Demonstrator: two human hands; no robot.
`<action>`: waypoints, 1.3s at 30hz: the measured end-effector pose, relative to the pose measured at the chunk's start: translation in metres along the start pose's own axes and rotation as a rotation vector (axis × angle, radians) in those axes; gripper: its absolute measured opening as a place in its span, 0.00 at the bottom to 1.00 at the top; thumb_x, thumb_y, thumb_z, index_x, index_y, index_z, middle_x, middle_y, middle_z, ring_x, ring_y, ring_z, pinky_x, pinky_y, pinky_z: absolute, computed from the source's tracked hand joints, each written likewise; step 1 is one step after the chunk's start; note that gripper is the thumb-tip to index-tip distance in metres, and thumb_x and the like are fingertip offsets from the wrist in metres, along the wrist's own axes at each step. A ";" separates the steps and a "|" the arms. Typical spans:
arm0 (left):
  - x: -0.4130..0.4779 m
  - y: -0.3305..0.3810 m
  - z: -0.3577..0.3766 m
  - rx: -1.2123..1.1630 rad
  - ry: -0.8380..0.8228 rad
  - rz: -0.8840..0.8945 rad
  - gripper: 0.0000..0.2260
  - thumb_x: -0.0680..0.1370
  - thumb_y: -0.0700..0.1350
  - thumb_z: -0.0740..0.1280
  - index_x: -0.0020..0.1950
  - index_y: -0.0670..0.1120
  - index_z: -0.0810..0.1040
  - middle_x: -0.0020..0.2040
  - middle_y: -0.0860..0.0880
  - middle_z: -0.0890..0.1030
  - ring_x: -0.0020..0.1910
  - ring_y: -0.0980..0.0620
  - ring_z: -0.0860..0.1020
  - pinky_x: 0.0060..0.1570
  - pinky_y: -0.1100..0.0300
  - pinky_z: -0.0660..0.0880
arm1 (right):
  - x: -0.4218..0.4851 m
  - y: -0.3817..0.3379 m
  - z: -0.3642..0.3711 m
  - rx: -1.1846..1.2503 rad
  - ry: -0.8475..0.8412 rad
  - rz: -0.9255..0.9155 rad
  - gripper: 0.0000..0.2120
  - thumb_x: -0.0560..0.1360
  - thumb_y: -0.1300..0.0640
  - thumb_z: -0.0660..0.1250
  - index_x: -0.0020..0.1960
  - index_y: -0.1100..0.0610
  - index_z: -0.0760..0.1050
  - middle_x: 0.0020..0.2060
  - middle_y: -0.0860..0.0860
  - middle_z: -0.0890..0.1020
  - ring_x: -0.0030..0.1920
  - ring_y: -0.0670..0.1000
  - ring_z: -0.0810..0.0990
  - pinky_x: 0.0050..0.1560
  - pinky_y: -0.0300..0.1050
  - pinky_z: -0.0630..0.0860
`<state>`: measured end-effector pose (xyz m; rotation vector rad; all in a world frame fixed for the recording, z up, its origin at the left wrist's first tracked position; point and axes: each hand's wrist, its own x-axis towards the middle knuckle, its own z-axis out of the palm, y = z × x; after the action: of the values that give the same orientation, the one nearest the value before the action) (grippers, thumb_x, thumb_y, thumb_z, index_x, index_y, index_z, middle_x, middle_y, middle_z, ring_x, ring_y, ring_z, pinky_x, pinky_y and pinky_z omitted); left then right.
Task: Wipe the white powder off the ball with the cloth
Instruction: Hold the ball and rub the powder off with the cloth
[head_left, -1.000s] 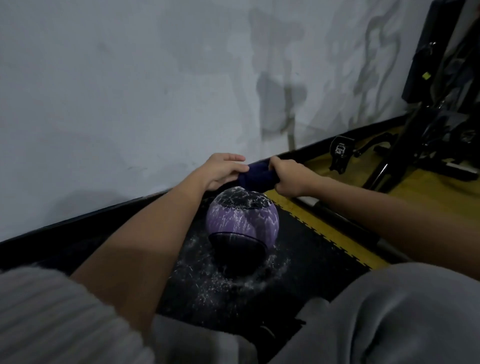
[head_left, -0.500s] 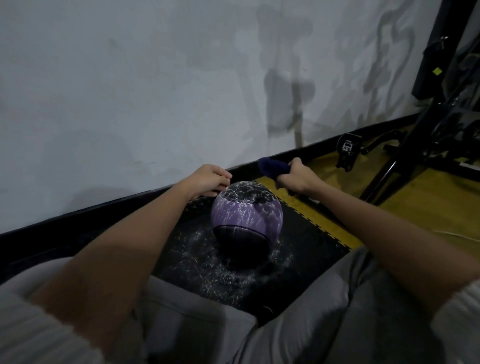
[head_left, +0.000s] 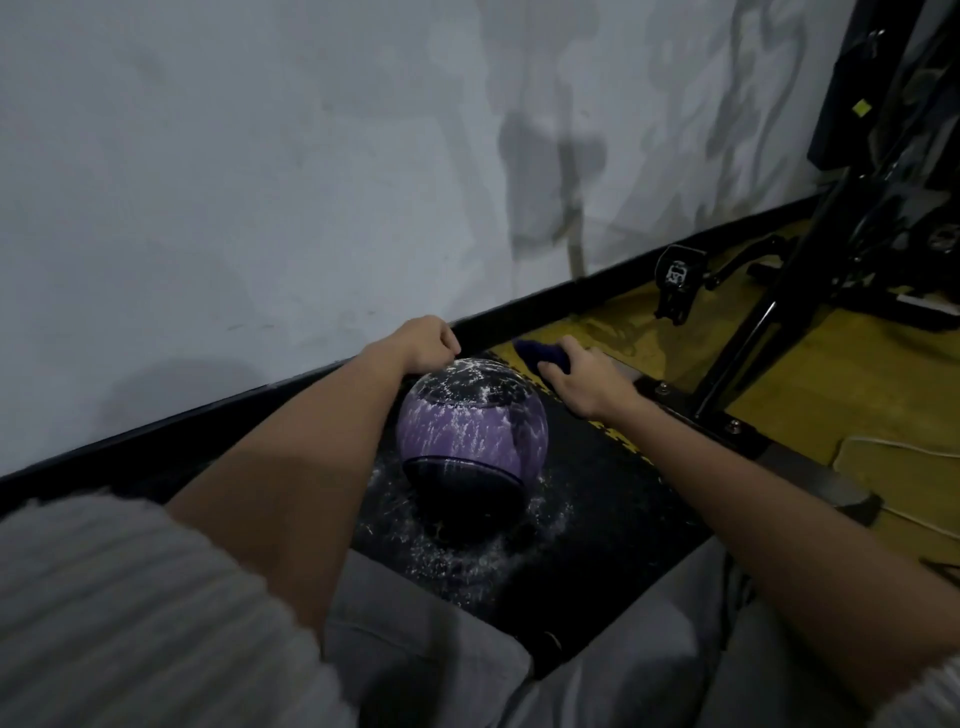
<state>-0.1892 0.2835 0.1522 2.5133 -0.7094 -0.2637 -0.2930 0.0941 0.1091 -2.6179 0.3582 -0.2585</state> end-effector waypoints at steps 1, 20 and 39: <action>0.002 0.003 0.004 0.018 0.008 0.020 0.09 0.76 0.37 0.63 0.55 0.41 0.78 0.57 0.44 0.78 0.57 0.49 0.75 0.51 0.64 0.68 | -0.001 0.007 0.005 0.024 -0.009 0.020 0.12 0.79 0.43 0.55 0.53 0.51 0.65 0.50 0.58 0.75 0.49 0.59 0.75 0.51 0.53 0.73; -0.004 -0.051 0.053 0.069 0.035 0.269 0.20 0.77 0.45 0.65 0.69 0.47 0.69 0.68 0.47 0.67 0.66 0.50 0.67 0.64 0.57 0.65 | 0.001 0.033 0.056 0.440 0.228 0.193 0.20 0.80 0.45 0.56 0.67 0.53 0.68 0.55 0.53 0.68 0.61 0.56 0.68 0.56 0.47 0.64; 0.006 -0.075 0.067 -0.225 0.225 0.249 0.24 0.73 0.58 0.65 0.68 0.54 0.69 0.70 0.54 0.65 0.71 0.52 0.61 0.70 0.42 0.53 | 0.009 0.022 0.051 0.494 0.280 0.220 0.13 0.80 0.46 0.56 0.51 0.54 0.73 0.40 0.48 0.76 0.40 0.46 0.74 0.39 0.44 0.69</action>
<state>-0.1721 0.3069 0.0560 2.1731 -0.8396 0.0269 -0.2762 0.0945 0.0555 -2.0410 0.5898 -0.5623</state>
